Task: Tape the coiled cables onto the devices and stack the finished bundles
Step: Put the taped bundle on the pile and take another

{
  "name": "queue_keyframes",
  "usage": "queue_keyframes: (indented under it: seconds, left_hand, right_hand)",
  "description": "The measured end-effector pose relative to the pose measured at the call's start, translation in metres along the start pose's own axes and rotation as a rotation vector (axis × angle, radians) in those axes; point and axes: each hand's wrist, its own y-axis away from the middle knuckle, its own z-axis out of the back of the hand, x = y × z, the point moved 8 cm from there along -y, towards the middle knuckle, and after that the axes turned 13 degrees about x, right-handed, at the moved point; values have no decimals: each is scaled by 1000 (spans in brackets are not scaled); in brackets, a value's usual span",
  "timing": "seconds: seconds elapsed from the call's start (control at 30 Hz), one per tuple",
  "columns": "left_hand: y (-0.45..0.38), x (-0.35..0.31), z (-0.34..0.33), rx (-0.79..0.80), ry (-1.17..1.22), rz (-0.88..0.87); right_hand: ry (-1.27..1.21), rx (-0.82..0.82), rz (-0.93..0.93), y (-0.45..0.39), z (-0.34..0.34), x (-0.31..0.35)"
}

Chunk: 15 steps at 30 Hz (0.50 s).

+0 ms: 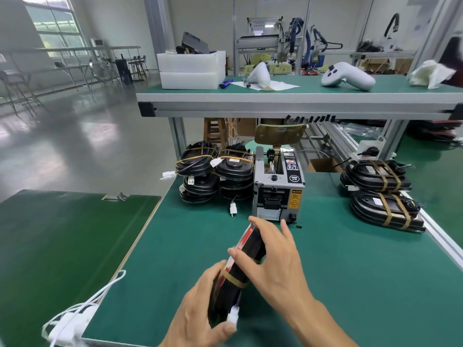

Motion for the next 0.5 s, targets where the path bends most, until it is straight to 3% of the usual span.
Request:
queue_keyframes:
  seconds: [0.13, 0.23, 0.3, 0.37, 0.43, 0.5]
  left_hand:
    - [6, -1, 5, -116, -70, 28]
    - [8, 1, 8, -129, -55, 26]
    - [8, 1, 12, -147, -45, 56]
    - [8, -1, 14, -168, -50, 71]
    - [8, -4, 14, -183, -55, 74]
    - [8, -5, 16, -194, -56, 87]
  right_hand:
    - [155, -91, 114, 18, -3, 29]
    - [70, -25, 137, 17, -2, 28]
    - [-243, 27, 16, 4, 6, 5]
    - [-584, -108, -157, -12, 21, -33]
    - [-632, -264, -383, -26, 28, -80]
    - [-634, -292, -558, -40, 22, -116]
